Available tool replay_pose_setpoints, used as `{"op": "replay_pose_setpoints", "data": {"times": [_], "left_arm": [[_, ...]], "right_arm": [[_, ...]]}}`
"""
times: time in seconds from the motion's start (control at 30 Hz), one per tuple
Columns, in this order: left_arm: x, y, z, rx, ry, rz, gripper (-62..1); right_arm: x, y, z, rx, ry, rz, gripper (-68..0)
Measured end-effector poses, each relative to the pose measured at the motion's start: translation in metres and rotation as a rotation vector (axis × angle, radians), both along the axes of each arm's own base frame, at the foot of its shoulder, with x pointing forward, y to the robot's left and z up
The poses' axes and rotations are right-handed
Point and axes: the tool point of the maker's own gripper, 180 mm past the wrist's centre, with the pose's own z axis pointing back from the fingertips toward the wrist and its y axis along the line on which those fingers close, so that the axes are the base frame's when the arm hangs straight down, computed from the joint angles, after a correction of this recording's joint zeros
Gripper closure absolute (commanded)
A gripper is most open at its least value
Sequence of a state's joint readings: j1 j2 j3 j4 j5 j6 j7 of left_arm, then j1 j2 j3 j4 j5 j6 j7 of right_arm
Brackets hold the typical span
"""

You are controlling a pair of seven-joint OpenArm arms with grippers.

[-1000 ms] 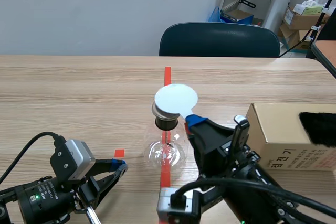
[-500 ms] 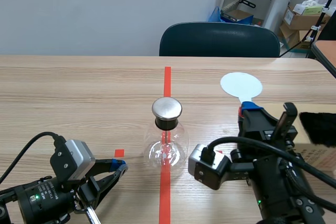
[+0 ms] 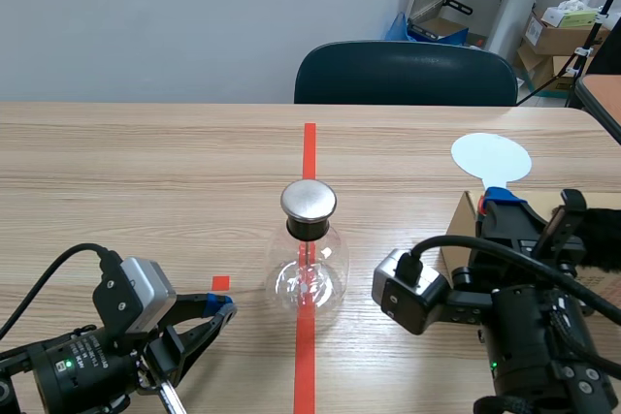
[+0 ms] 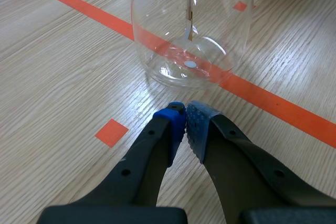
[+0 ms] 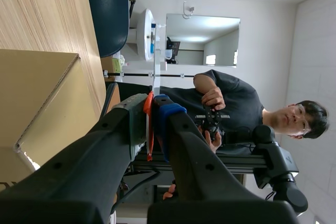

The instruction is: Do the electroscope experiment

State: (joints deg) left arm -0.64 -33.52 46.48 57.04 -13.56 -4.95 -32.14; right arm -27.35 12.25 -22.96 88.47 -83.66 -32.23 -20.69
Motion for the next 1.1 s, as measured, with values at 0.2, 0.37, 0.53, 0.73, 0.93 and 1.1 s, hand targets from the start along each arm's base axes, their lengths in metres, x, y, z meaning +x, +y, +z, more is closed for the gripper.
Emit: {"op": "replay_pose_setpoints", "data": {"times": [0.2, 0.37, 0.53, 0.73, 0.93, 1.1], "left_arm": [[0.0000, 0.0000, 0.0000, 0.000, 0.000, 0.000, -5.5], [0.0000, 0.0000, 0.0000, 0.000, 0.000, 0.000, -5.5], [0.0000, 0.0000, 0.0000, 0.000, 0.000, 0.000, -5.5], [0.0000, 0.0000, 0.0000, 0.000, 0.000, 0.000, -5.5], [0.0000, 0.0000, 0.0000, 0.000, 0.000, 0.000, -5.5], [0.0000, 0.0000, 0.0000, 0.000, 0.000, 0.000, -5.5]], "right_arm": [[0.0000, 0.0000, 0.0000, 0.000, 0.000, 0.000, -1.7], [0.0000, 0.0000, 0.0000, 0.000, 0.000, 0.000, -1.7], [0.0000, 0.0000, 0.0000, 0.000, 0.000, 0.000, -1.7], [0.0001, 0.0000, 0.0002, 0.000, -0.001, 0.000, -1.8], [0.0001, 0.0000, 0.0002, 0.000, -0.001, 0.000, -1.8], [0.0001, 0.0029, 0.0010, 0.002, -0.005, 0.016, -1.8]]}}
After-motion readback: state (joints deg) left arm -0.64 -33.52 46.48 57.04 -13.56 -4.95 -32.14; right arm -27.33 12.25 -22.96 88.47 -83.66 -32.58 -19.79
